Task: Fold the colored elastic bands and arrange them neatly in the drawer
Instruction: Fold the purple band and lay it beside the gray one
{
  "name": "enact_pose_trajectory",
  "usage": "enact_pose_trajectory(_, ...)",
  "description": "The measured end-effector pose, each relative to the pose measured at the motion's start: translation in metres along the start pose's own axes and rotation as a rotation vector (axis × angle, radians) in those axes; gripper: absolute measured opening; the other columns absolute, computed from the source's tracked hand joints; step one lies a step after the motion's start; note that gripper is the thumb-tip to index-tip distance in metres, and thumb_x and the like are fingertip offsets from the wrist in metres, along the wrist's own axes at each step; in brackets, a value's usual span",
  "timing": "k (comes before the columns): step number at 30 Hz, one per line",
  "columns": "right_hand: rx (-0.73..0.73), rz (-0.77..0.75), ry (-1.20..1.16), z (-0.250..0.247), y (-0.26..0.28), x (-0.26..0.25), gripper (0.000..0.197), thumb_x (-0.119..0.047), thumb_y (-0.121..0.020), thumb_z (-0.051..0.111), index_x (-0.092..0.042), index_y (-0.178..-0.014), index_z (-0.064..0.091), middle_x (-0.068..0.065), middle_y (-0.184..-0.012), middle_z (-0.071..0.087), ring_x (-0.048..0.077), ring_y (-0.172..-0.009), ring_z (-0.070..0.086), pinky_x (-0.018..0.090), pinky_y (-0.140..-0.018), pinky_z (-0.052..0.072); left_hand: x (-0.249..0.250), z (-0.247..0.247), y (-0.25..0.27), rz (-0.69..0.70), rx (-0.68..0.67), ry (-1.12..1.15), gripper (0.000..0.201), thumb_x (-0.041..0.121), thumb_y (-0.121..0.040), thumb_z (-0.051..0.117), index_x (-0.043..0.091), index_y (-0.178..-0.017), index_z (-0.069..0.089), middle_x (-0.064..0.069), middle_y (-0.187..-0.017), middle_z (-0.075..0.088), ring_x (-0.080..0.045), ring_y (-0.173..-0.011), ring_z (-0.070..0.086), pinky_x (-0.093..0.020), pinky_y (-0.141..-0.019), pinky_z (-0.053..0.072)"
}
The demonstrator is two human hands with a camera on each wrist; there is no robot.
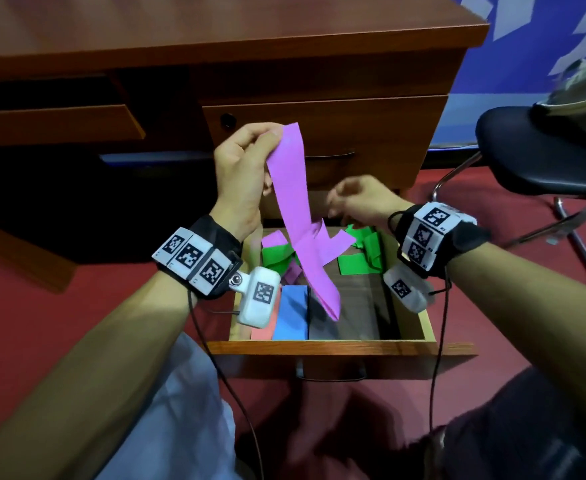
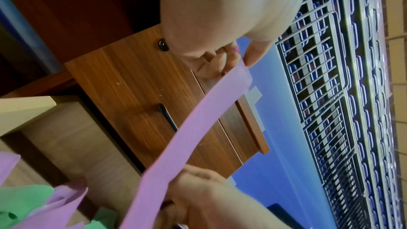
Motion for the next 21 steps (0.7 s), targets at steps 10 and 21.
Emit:
enact_pose_trajectory(10, -0.506, -0.273, 0.935, 0.128, -0.027, 0.067, 0.03, -0.024, -0.092, 0.061, -0.011, -0.119, 0.064, 0.012, -0.128, 0.061, 0.029, -0.121, 0.054, 0.034, -0.097, 0.042, -0.025, -0.045, -0.007, -0.045, 0.108, -0.273, 0.014, 0.009, -0.094, 0.063, -0.002, -0.096, 0.072, -0.004, -0.051, 0.052, -0.012, -0.035, 0.043, -0.018, -0.038, 0.03)
enact_pose_trajectory(21, -0.467, -0.137, 0.786, 0.135, -0.033, 0.088, 0.07, -0.014, -0.09, 0.062, -0.009, -0.152, 0.03, 0.016, -0.153, 0.039, 0.032, -0.137, 0.044, 0.033, -0.105, 0.039, -0.029, -0.034, -0.001, -0.05, 0.093, -0.323, 0.011, 0.007, -0.093, 0.06, 0.004, -0.093, 0.071, -0.012, -0.079, 0.061, -0.018, -0.042, 0.06, -0.017, -0.038, 0.035)
Point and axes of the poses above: each hand's wrist, its own y-axis away from the middle knuckle, its own z-axis out of the palm, x = y × z, the point moved 9 cm from there along -y, towards the middle knuckle
